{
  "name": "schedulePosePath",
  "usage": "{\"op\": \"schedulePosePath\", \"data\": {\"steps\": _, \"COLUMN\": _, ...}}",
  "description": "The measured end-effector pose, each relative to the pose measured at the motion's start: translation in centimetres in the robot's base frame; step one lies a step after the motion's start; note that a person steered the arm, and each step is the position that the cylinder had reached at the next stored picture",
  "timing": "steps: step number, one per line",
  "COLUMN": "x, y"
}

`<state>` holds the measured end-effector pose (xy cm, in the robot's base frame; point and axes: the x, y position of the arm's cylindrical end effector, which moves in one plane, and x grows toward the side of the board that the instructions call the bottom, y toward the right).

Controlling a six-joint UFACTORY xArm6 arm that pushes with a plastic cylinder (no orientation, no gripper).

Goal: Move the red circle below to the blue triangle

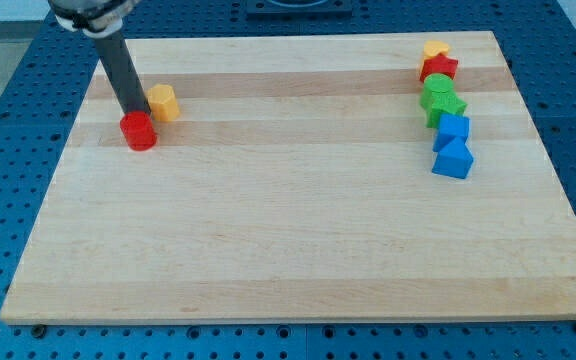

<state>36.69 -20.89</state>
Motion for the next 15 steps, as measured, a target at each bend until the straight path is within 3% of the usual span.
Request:
{"op": "schedulePosePath", "data": {"steps": 2, "x": 4.8, "y": 3.8}}
{"op": "schedulePosePath", "data": {"steps": 4, "x": 4.2, "y": -0.3}}
{"op": "schedulePosePath", "data": {"steps": 6, "x": 8.0, "y": -1.9}}
{"op": "schedulePosePath", "data": {"steps": 7, "x": 10.3, "y": 2.2}}
{"op": "schedulePosePath", "data": {"steps": 9, "x": 10.6, "y": 13.9}}
{"op": "schedulePosePath", "data": {"steps": 11, "x": 8.6, "y": 13.8}}
{"op": "schedulePosePath", "data": {"steps": 14, "x": 10.1, "y": 24.6}}
{"op": "schedulePosePath", "data": {"steps": 15, "x": 10.1, "y": 22.4}}
